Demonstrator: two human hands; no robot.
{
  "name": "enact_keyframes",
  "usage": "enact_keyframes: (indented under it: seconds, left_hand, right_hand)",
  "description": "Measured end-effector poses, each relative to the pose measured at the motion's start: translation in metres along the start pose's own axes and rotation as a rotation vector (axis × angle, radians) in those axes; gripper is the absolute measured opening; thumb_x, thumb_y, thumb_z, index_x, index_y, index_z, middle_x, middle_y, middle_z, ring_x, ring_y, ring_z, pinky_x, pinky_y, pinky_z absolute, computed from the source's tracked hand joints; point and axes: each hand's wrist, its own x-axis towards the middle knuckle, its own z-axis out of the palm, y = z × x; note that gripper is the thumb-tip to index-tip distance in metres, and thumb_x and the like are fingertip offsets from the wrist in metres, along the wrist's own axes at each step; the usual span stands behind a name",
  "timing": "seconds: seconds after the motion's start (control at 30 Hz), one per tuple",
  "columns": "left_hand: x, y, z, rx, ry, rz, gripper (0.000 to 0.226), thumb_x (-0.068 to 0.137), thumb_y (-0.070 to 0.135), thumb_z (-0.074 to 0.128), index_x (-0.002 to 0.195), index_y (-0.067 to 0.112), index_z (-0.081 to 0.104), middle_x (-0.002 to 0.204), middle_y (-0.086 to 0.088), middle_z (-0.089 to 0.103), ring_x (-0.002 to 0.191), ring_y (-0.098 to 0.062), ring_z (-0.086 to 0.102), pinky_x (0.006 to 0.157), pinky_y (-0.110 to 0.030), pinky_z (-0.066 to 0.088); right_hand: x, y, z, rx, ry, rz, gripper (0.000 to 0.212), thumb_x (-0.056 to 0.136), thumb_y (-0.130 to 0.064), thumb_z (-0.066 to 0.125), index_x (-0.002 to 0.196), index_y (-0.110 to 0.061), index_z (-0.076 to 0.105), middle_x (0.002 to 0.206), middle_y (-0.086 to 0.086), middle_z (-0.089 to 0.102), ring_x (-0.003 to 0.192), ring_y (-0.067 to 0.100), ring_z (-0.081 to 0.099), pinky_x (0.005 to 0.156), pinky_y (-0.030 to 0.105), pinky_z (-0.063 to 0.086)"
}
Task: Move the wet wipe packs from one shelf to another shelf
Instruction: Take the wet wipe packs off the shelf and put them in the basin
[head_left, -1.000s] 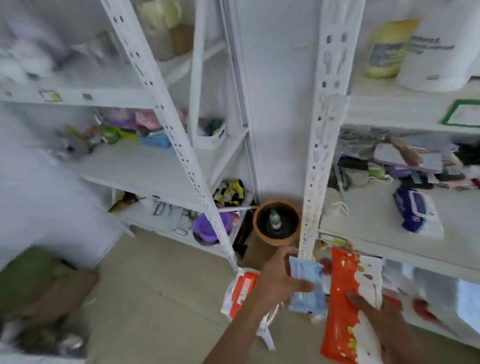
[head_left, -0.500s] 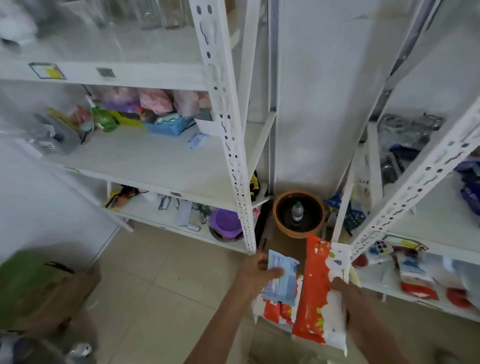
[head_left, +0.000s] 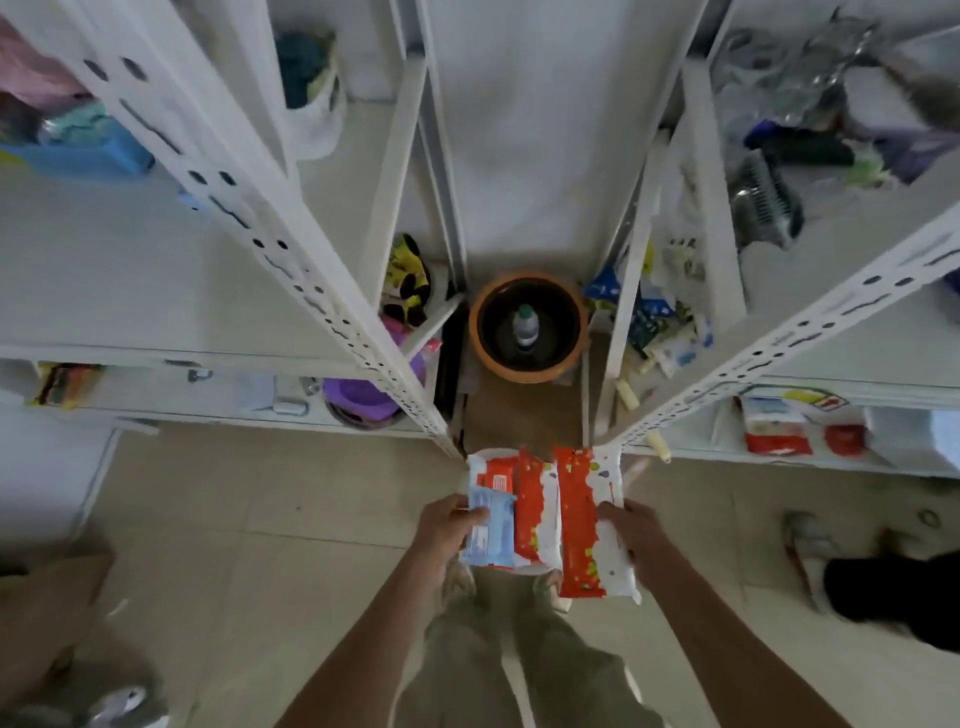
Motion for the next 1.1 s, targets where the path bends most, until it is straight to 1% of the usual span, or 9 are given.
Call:
enact_keyframes:
  seconds: [0.1, 0.23, 0.37, 0.47, 0.6, 0.7, 0.77, 0.93, 1.1]
  left_hand:
    - [0.044, -0.025, 0.004, 0.035, -0.056, -0.060, 0.020, 0.079, 0.017, 0.082, 0.096, 0.007, 0.079, 0.098, -0.014, 0.080, 0.089, -0.032, 0.078, 0.088, -0.048, 0.062]
    - [0.104, -0.045, 0.017, 0.027, -0.012, -0.076, 0.009, 0.084, 0.015, 0.080, 0.090, 0.009, 0.077, 0.088, -0.009, 0.080, 0.065, -0.015, 0.074, 0.060, -0.024, 0.054]
    - [0.160, -0.062, 0.036, 0.003, -0.050, -0.083, 0.014, 0.086, 0.021, 0.080, 0.095, 0.011, 0.075, 0.090, -0.005, 0.080, 0.068, -0.015, 0.076, 0.058, -0.023, 0.054]
    - [0.189, -0.071, 0.042, -0.005, -0.031, -0.041, 0.012, 0.087, 0.019, 0.079, 0.095, 0.011, 0.074, 0.092, -0.006, 0.080, 0.067, -0.012, 0.076, 0.059, -0.023, 0.057]
    - [0.197, -0.076, 0.044, 0.141, -0.005, 0.049, 0.012, 0.093, 0.017, 0.069, 0.104, 0.022, 0.071, 0.100, 0.000, 0.078, 0.083, -0.014, 0.076, 0.072, -0.030, 0.063]
    - [0.183, -0.072, 0.039, 0.270, 0.041, 0.125, 0.008, 0.097, 0.022, 0.064, 0.101, 0.028, 0.064, 0.094, 0.014, 0.068, 0.084, -0.004, 0.069, 0.062, -0.014, 0.054]
    - [0.173, -0.073, 0.033, 0.355, 0.071, 0.125, 0.005, 0.096, 0.027, 0.065, 0.101, 0.024, 0.065, 0.094, 0.013, 0.067, 0.082, -0.003, 0.066, 0.060, -0.012, 0.046]
    - [0.144, -0.064, 0.020, 0.369, -0.002, 0.085, 0.008, 0.096, 0.022, 0.062, 0.101, 0.016, 0.065, 0.097, -0.001, 0.072, 0.084, -0.016, 0.072, 0.068, -0.025, 0.054]
    - [0.097, -0.025, 0.024, 0.253, -0.019, 0.107, 0.011, 0.090, 0.018, 0.068, 0.081, 0.025, 0.069, 0.080, 0.000, 0.076, 0.069, -0.016, 0.072, 0.071, -0.036, 0.062]
  right_hand:
    - [0.058, 0.019, 0.017, -0.017, 0.043, 0.053, 0.018, 0.102, -0.023, 0.061, 0.111, -0.008, 0.065, 0.099, 0.012, 0.072, 0.090, 0.032, 0.069, 0.085, 0.048, 0.057]
    - [0.132, 0.044, 0.049, 0.013, 0.100, 0.067, 0.016, 0.095, -0.015, 0.067, 0.108, -0.006, 0.069, 0.093, 0.013, 0.073, 0.082, 0.030, 0.069, 0.079, 0.043, 0.058]
    - [0.188, 0.069, 0.083, -0.009, 0.126, 0.070, 0.025, 0.091, -0.013, 0.070, 0.114, -0.008, 0.063, 0.103, 0.013, 0.071, 0.085, 0.027, 0.069, 0.065, 0.033, 0.054]
    - [0.212, 0.088, 0.103, -0.119, 0.169, 0.023, 0.026, 0.092, -0.017, 0.070, 0.116, -0.012, 0.060, 0.108, 0.010, 0.069, 0.092, 0.027, 0.066, 0.069, 0.034, 0.057]
    - [0.211, 0.096, 0.116, -0.349, 0.298, -0.061, 0.048, 0.092, -0.031, 0.070, 0.132, -0.010, 0.057, 0.117, 0.012, 0.067, 0.103, 0.030, 0.066, 0.081, 0.039, 0.057]
    - [0.198, 0.088, 0.120, -0.400, 0.367, -0.058, 0.049, 0.094, -0.032, 0.068, 0.135, -0.009, 0.054, 0.123, 0.015, 0.060, 0.103, 0.028, 0.059, 0.087, 0.042, 0.053]
    - [0.189, 0.083, 0.119, -0.411, 0.372, -0.010, 0.047, 0.095, -0.031, 0.067, 0.134, -0.010, 0.052, 0.124, 0.016, 0.058, 0.097, 0.024, 0.052, 0.089, 0.044, 0.053]
    - [0.167, 0.070, 0.111, -0.373, 0.303, 0.066, 0.045, 0.095, -0.035, 0.066, 0.130, -0.012, 0.050, 0.119, 0.013, 0.060, 0.097, 0.030, 0.063, 0.081, 0.042, 0.058]
    - [0.112, 0.056, 0.101, -0.232, 0.176, 0.118, 0.021, 0.093, -0.024, 0.067, 0.111, -0.018, 0.057, 0.104, 0.011, 0.068, 0.088, 0.030, 0.066, 0.081, 0.043, 0.058]
